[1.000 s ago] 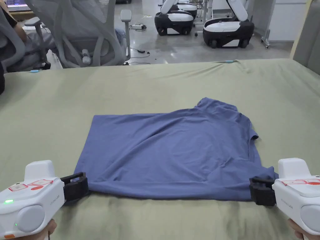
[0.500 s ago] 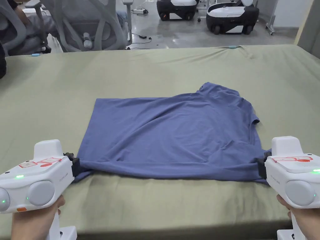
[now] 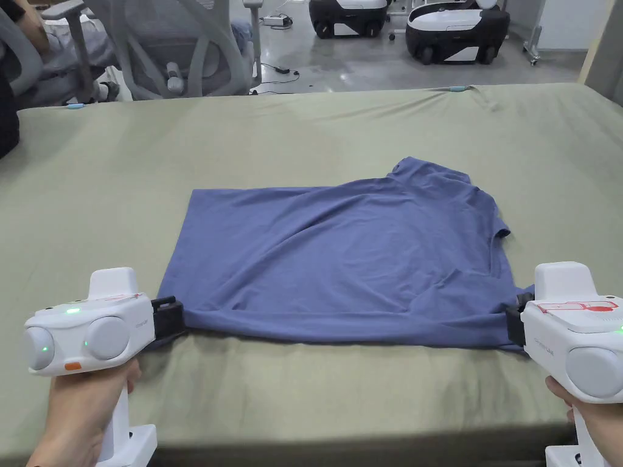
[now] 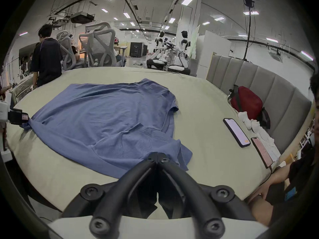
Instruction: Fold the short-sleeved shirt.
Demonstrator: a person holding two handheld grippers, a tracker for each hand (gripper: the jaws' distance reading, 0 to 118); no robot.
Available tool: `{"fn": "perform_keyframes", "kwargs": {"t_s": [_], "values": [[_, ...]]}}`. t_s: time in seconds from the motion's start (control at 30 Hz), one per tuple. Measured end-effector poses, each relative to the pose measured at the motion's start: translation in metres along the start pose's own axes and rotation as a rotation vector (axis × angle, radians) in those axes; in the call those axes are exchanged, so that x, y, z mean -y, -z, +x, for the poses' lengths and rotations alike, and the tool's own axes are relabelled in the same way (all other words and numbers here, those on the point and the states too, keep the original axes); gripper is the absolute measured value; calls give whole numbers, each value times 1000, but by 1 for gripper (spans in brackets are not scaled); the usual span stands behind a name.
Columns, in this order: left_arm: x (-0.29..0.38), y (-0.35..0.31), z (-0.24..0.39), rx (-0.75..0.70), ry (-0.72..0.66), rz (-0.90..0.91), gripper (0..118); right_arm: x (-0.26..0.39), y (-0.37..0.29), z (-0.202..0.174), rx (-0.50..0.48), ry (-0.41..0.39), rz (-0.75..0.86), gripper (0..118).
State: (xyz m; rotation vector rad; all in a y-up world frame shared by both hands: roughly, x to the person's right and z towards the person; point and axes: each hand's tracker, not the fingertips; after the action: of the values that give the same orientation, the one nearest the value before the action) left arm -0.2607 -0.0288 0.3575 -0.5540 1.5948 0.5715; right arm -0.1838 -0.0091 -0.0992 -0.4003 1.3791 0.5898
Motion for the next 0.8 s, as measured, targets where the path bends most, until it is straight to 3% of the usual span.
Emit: {"fn": "perform_keyframes", "kwargs": {"t_s": [0.07, 0.1, 0.13, 0.23, 0.5, 0.53, 0.6, 0.63, 0.8], "values": [[-2, 6, 2, 11, 0, -29, 68, 0, 1, 1, 0, -3, -5, 0], [-1, 8, 3, 14, 7, -52, 56, 0, 1, 1, 0, -4, -5, 0], [1, 11, 5, 21, 3, -73, 36, 0, 1, 1, -1, -5, -6, 0], [9, 13, 10, 71, -24, -99, 10, 0, 1, 2, -7, -4, -8, 0], [8, 0, 10, 50, -20, -44, 6, -4, 8, 12, 1, 4, -20, 2], [7, -1, 9, 56, -21, -41, 6, -5, 12, 14, -4, 16, -23, 22], [5, -3, 8, 61, -25, -36, 6, -4, 20, 18, -37, 42, -43, 82], [5, -3, 8, 61, -25, -33, 6, -3, 26, 18, -49, 45, -57, 99], [5, -3, 10, 61, -26, -29, 6, 3, 44, 13, -26, 34, -110, 90]]}}
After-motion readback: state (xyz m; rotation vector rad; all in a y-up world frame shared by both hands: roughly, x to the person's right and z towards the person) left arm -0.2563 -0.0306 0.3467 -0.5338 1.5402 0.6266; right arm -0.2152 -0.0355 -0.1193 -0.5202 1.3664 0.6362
